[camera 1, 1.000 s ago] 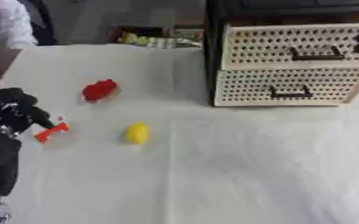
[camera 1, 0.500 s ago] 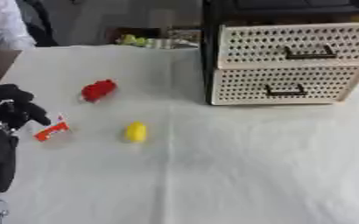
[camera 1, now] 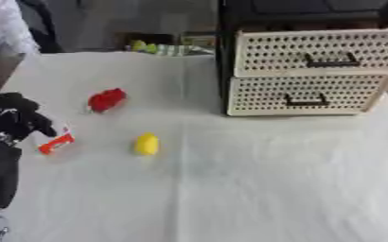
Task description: Pick up objects from table and place into drawer.
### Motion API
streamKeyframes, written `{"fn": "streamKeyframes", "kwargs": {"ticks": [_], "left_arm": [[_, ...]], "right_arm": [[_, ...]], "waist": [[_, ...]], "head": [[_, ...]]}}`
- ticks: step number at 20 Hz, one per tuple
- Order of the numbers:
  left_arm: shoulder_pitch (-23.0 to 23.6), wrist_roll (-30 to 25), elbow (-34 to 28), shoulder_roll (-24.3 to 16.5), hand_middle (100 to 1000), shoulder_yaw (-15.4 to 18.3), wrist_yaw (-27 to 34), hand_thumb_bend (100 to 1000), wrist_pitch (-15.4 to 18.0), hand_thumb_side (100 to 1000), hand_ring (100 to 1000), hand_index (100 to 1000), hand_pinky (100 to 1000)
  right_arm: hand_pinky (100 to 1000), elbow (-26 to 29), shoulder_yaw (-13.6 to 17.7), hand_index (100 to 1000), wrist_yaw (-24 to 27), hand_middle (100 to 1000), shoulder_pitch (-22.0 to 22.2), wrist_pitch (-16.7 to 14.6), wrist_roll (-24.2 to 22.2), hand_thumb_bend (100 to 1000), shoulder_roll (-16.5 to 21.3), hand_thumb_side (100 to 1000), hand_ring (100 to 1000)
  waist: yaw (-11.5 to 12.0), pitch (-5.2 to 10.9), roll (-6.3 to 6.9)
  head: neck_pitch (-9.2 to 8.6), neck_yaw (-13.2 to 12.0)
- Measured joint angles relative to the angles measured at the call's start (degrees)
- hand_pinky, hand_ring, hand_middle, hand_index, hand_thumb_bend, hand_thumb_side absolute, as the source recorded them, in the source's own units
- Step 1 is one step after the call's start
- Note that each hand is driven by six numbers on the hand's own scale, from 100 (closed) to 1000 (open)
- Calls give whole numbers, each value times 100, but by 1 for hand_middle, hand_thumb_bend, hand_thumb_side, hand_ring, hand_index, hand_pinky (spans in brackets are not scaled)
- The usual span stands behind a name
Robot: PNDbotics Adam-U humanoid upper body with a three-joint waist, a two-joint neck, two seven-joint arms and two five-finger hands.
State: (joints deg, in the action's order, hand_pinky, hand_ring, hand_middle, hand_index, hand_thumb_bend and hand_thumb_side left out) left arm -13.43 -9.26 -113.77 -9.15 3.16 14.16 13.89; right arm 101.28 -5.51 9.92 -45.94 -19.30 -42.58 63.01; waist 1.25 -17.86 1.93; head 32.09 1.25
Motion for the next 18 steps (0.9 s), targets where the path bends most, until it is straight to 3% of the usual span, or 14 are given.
{"fn": "streamKeyframes", "kwargs": {"ticks": [4,13,15,18], "left_arm": [[28,-1,0,-68,583,-20,9,104,1,909,534,723,480],[39,-6,0,-94,583,-23,17,106,-5,913,534,722,478],[40,-12,0,-94,583,-24,17,106,-11,913,534,723,478],[40,-17,0,-94,583,-25,17,108,-17,917,533,722,478]], "right_arm": [[528,-592,-267,809,-79,417,-444,31,-467,100,-7,960,561],[166,-1793,-991,837,-589,100,-1206,24,-460,100,-384,962,280],[100,-2039,-1129,838,-726,100,-1351,-13,-423,100,-504,975,199],[100,-2383,-1269,845,-840,100,-1553,-45,-391,158,-704,1000,135]], "waist": [[-45,37,-25],[-55,51,-66],[-56,51,-66],[-56,51,-66]], "head": [[-14,-31],[-71,-34],[-105,-30],[-197,-4]]}}
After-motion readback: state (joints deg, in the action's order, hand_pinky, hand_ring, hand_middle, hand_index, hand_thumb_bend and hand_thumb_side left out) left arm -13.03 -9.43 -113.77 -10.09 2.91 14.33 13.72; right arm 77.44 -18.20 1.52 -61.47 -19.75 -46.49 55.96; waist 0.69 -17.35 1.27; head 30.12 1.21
